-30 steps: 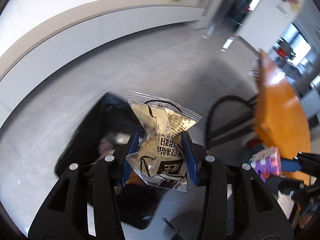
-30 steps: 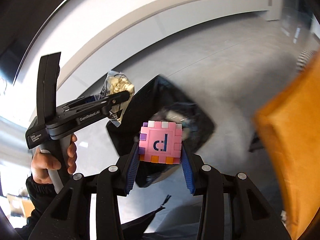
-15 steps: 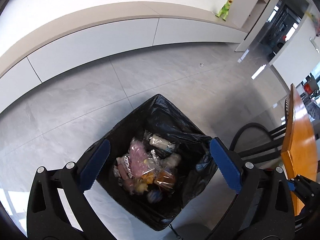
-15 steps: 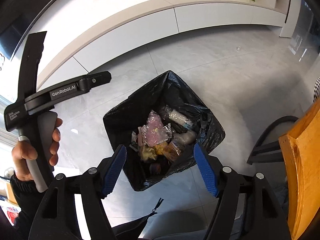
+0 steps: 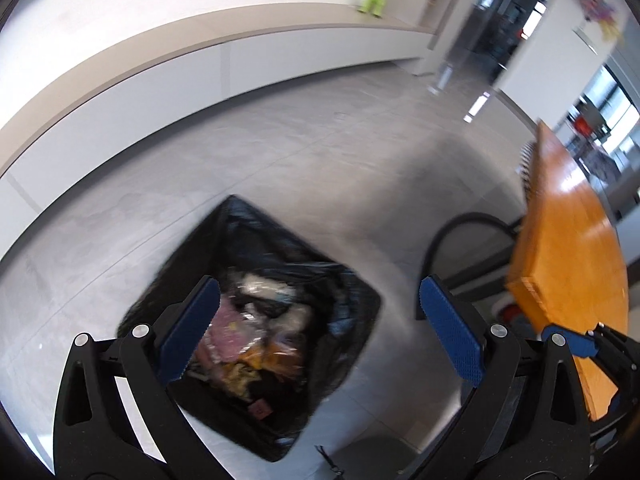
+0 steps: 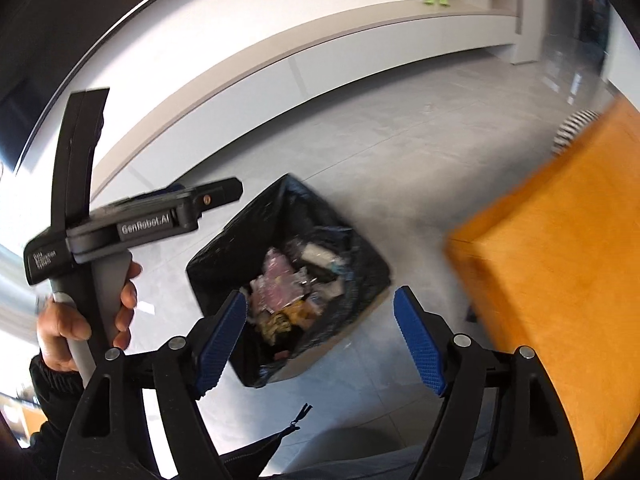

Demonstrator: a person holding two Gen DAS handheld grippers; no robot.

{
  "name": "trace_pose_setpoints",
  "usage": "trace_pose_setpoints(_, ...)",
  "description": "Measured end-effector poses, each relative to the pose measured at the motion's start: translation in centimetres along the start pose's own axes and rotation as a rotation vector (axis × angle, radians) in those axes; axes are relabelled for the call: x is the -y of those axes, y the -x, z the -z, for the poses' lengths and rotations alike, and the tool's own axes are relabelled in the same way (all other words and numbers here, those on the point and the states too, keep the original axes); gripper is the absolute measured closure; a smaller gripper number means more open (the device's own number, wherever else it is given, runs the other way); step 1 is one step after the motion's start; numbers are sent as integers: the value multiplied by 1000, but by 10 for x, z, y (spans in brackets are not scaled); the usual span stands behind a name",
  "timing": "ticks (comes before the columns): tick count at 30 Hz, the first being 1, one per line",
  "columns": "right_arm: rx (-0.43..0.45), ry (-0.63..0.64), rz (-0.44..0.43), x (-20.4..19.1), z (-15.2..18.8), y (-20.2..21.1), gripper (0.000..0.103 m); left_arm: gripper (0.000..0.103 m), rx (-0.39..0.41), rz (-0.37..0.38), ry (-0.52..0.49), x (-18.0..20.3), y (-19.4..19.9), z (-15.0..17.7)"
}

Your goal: Collect trash

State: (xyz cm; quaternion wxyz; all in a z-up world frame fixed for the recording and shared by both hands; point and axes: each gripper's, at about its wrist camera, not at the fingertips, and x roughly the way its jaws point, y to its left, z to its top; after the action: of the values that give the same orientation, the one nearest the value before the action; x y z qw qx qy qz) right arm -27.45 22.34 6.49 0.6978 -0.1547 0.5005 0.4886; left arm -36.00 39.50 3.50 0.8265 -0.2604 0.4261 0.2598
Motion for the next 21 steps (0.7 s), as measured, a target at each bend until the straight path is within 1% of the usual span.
trace_pose_setpoints(4, 52, -76, 72, 47, 7, 27, 23, 6, -18, 63, -73, 50, -11, -7)
trace_pose_setpoints(10, 128, -198, 166, 118, 24, 72, 22, 6, -39, 165, -189, 133, -26, -15)
trace_pose_setpoints(14, 181, -296, 240, 168, 42, 102, 20, 6, -57, 227, -273, 189, -36, -16)
trace_pose_setpoints(21, 217, -445, 351, 237, 78, 139, 20, 6, -92, 319, -418, 283, -54, -8)
